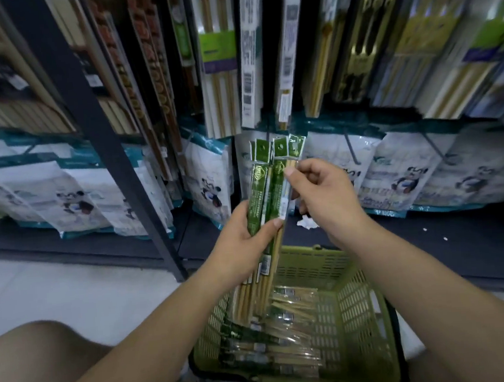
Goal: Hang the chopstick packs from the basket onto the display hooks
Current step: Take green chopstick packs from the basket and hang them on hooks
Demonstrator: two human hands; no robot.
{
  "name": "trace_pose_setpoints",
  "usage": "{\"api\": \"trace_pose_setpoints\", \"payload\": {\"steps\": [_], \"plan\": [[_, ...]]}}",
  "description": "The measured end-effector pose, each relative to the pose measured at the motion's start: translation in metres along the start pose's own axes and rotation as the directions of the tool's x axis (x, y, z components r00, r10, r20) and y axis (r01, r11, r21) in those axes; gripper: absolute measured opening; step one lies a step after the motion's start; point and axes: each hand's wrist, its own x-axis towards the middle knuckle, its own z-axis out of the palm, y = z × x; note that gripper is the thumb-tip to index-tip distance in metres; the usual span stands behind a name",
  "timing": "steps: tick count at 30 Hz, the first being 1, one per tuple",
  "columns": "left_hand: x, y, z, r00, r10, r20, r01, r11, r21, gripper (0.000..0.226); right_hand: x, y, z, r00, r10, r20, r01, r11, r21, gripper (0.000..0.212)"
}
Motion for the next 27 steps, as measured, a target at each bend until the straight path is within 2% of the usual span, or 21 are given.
{"api": "trace_pose_setpoints", "payload": {"steps": [5,7,10,14,17,21,27], "plan": [[0.019,0.052,0.001,0.989,0.148,-0.005,-0.147,0.988,0.051,0.088,0.020,-0.050,-0.020,0.987,-0.126,-0.096,0.132,0.989,0.067,0.015],[0.031,0.072,0.002,0.981,0.194,-0.017,-0.193,0.978,0.075,0.094,0.029,-0.074,-0.028,0.972,-0.195,-0.130,0.205,0.976,0.069,0.010],[0.051,0.103,0.001,0.962,0.251,-0.107,-0.238,0.963,0.124,0.109,0.045,-0.109,-0.041,0.950,-0.259,-0.173,0.276,0.958,0.082,0.008],[0.073,0.143,0.002,0.936,0.317,-0.154,-0.301,0.946,0.120,0.092,0.065,-0.148,-0.055,0.922,-0.326,-0.209,0.342,0.939,0.043,0.022],[0.084,0.162,0.001,0.924,0.331,-0.189,-0.323,0.944,0.072,0.093,0.083,-0.167,-0.059,0.903,-0.356,-0.241,0.369,0.930,0.006,0.024],[0.086,0.176,0.003,0.933,0.300,-0.197,-0.316,0.947,-0.051,0.090,0.102,-0.181,-0.059,0.896,-0.350,-0.273,0.364,0.931,0.002,0.042],[0.091,0.175,0.007,0.940,0.279,-0.194,-0.302,0.948,-0.100,0.087,0.118,-0.187,-0.062,0.881,-0.341,-0.328,0.361,0.933,-0.001,0.044]]}}
